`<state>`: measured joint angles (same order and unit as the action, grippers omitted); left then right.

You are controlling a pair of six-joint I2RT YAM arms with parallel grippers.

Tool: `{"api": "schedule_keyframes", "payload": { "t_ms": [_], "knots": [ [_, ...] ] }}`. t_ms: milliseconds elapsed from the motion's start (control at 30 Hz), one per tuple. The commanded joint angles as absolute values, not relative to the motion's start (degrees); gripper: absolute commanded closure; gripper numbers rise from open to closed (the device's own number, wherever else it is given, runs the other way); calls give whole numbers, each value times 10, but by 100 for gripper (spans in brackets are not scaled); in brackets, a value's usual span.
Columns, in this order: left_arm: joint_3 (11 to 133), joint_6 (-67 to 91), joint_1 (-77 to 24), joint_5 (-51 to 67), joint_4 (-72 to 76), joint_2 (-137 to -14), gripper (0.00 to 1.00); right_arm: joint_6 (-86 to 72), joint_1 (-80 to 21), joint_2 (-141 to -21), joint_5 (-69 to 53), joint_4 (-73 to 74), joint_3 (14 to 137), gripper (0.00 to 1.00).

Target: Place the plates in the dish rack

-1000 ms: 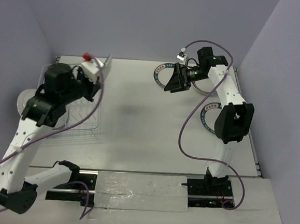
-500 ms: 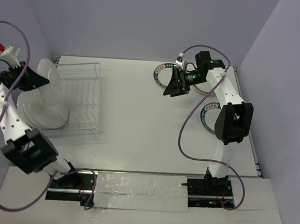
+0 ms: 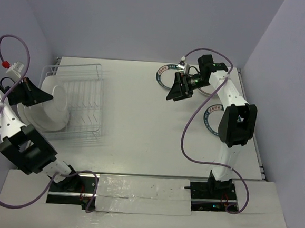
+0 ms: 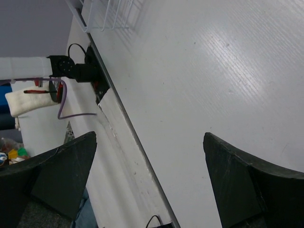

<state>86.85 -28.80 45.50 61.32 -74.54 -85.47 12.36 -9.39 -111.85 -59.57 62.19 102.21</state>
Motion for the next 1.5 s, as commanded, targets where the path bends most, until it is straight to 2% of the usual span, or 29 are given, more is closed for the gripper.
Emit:
{"api": "schedule_keyframes", "payload": {
  "t_ms": [0,333,433,467,500,533,600,633,700,733,833,900,1000,1133,1300,1467],
  "knots": [
    [857,-299,458,624,-715,-835,100,138,-96,-1080,-599,619,1022,0],
    [792,-262,458,585,-637,-820,100,135,-95,-1082,-600,618,1023,0],
    [775,-250,458,579,-614,-814,93,137,-96,-1082,-599,620,1023,0],
    [773,-250,459,577,-613,-816,77,138,-96,-1082,-598,620,1022,0],
    [773,-249,459,575,-612,-817,67,139,-96,-1082,-594,620,1022,0],
    [773,-246,458,574,-609,-817,49,139,-96,-1082,-592,620,1022,0],
    [785,-239,458,569,-606,-814,37,140,-95,-1082,-585,618,1022,0],
    [793,-237,458,567,-600,-812,28,138,-96,-1081,-581,615,1021,0],
    [818,-228,458,555,-592,-807,19,133,-96,-1078,-571,608,1020,0],
    [850,-222,458,548,-578,-804,12,131,-96,-1076,-567,606,1020,0],
    [917,-191,457,505,-543,-785,1,114,-95,-1064,-532,582,1011,0],
    [954,-178,445,447,-505,-774,1,96,-96,-1049,-484,549,994,0],
    [948,-184,385,354,-439,-731,1,78,-96,-1029,-399,506,968,0],
    [890,-230,208,148,-380,-662,1,73,-95,-1015,-296,471,940,0],
    [853,-250,114,127,-409,-653,1,120,-59,-995,-266,480,897,0],
    [804,-258,11,68,-403,-645,1,219,59,-984,-258,544,880,3]
  ]
}}
